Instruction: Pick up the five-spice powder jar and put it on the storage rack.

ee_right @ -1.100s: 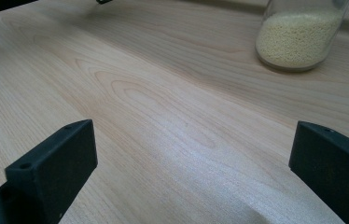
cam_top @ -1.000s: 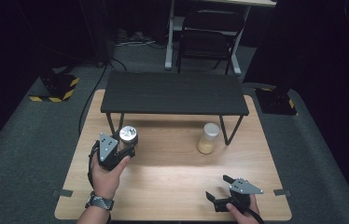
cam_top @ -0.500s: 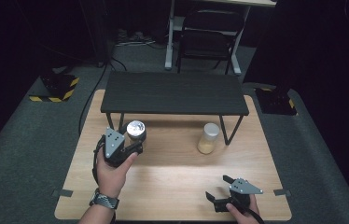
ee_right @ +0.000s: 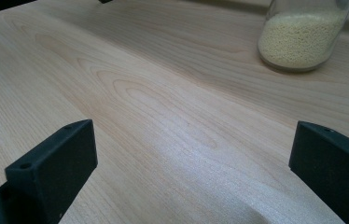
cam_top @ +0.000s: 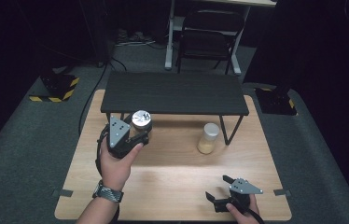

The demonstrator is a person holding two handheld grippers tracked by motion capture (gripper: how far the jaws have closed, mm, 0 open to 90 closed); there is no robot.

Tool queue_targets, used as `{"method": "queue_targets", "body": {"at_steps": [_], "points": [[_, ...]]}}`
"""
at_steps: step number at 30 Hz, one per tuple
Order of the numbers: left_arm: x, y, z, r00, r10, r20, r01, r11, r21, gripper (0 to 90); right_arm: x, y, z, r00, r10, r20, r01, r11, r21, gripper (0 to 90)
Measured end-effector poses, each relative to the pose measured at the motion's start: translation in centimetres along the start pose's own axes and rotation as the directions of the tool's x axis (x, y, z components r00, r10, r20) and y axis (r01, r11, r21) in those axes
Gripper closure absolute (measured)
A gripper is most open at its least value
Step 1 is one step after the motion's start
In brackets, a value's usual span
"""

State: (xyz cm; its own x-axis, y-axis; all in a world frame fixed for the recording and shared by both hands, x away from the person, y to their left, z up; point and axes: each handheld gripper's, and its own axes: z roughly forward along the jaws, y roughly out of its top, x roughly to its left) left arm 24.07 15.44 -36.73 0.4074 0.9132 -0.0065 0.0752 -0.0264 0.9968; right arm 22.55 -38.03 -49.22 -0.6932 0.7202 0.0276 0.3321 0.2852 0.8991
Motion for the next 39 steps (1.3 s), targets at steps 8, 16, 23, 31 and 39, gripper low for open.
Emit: {"method": "queue_targets", "body": {"at_steps": [8, 16, 23, 31, 39], "points": [[-0.2, 2.8, 0.7, 1.0000, -0.006, -0.005, 0.006, 0.9999, -0.009, 34.9, 0.0, 0.0, 0.0, 1.0000, -0.001, -0.002, 0.001, 1.000, 0.000, 0.5], [-0.4, 4.8, 1.9, 0.9997, 0.005, -0.023, -0.005, 0.9999, -0.011, 34.9, 0.0, 0.0, 0.0, 1.0000, -0.002, -0.003, 0.002, 1.000, 0.000, 0.5], [-0.5, 6.1, 3.5, 0.9993, 0.003, -0.037, -0.003, 1.0000, -0.001, 34.9, -0.1, 0.0, 0.0, 1.0000, -0.001, -0.005, 0.001, 1.000, -0.002, 0.5], [-0.4, 7.1, 5.2, 0.9976, -0.002, -0.069, 0.003, 1.0000, 0.003, 35.0, 0.0, -0.1, -0.1, 1.0000, -0.005, -0.006, 0.005, 1.000, -0.005, 0.5], [-0.2, 7.5, 6.8, 0.9946, -0.013, -0.103, 0.015, 0.9998, 0.015, 34.9, -0.1, -0.2, -0.1, 1.0000, -0.007, -0.006, 0.007, 1.000, -0.011, 0.5]]}}
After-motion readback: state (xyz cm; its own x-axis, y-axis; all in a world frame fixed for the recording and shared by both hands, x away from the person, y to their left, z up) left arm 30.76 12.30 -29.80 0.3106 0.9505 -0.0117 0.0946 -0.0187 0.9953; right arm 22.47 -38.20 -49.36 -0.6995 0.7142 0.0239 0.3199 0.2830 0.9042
